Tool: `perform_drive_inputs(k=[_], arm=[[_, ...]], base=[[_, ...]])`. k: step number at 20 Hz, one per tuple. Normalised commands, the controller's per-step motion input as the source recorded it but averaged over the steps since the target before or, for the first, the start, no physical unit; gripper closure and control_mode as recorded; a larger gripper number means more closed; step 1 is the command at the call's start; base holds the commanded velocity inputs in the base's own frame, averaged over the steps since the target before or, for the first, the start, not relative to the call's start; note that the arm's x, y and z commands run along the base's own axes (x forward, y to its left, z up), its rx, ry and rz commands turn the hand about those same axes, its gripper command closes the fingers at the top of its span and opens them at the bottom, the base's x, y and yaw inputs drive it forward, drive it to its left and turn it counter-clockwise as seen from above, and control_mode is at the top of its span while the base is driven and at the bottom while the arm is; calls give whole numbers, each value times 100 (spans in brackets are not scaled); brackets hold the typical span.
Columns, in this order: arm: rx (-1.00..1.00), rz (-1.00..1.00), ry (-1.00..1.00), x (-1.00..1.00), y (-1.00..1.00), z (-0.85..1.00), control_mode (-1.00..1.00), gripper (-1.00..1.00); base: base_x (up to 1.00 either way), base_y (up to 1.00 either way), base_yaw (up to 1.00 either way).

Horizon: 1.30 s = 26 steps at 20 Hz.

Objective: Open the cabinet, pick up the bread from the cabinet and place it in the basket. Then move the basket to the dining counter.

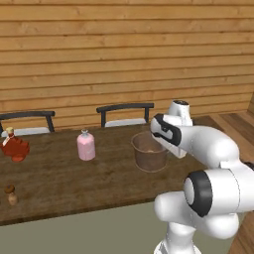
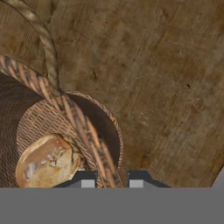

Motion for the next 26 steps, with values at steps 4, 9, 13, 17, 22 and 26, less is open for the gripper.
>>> perform_drive_inputs(k=[4, 9, 13, 17, 22, 26], arm=[[0, 0, 0, 15, 0, -30, -100, 100], [0, 0, 0, 12, 0, -28, -100, -100], [0, 0, 0, 4, 0, -10, -100, -100], [-3, 0, 3, 0, 0, 3, -100, -100], [-5, 2, -2, -7, 0, 55, -100, -100], [-12, 16, -17, -40, 7, 92, -100, -100]], base=[[0, 0, 0], [0, 0, 0], [0, 0, 0], [0, 0, 0], [0, 0, 0], [0, 0, 0]])
